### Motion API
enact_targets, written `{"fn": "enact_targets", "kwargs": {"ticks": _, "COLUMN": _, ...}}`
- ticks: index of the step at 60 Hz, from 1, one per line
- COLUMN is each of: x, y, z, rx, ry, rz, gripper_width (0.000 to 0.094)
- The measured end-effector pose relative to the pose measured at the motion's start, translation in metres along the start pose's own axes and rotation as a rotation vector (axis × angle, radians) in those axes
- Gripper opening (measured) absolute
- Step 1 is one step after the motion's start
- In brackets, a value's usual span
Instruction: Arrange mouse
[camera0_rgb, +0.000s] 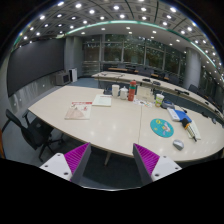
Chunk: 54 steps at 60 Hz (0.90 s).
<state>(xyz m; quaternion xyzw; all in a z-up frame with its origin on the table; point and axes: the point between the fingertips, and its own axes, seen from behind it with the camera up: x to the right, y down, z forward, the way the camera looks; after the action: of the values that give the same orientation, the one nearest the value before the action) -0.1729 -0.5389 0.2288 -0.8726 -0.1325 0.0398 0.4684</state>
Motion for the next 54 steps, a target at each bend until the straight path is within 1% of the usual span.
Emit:
{"fn": "enact_targets", "kwargs": {"ticks": 6, "x": 0.015, "y": 0.013, "z": 0.004, "rx": -0.015, "ry": 0.026, "rz": 0.008, "gripper_width": 0.0862}}
{"fn": "enact_targets", "kwargs": {"ticks": 15, "x": 0.063, "y": 0.053, "z": 0.020, "rx": -0.062, "ry": 0.090, "rz": 0.032, "gripper_width": 0.0859}}
{"fn": "enact_targets", "kwargs": {"ticks": 28, "x": 0.186, "y": 0.113, "z": 0.042, "rx": -0.131, "ry": 0.234, "rz": 0.076, "gripper_width": 0.0861}}
{"fn": "enact_targets", "kwargs": {"ticks": 33, "x": 0.242, "y": 0.130, "z": 0.053, "rx": -0.126, "ry": 0.290, "rz": 0.090, "gripper_width": 0.0863}}
{"fn": "enact_targets", "kwargs": {"ticks": 41, "x": 0.331, "y": 0.140, "z": 0.086, "rx": -0.110, "ry": 0.354, "rz": 0.094, "gripper_width": 0.0861}}
{"fn": "enact_targets", "kwargs": {"ticks": 54, "x": 0.435, "y": 0.152, "z": 0.160, "rx": -0.100, "ry": 0.363, "rz": 0.094, "gripper_width": 0.0859}}
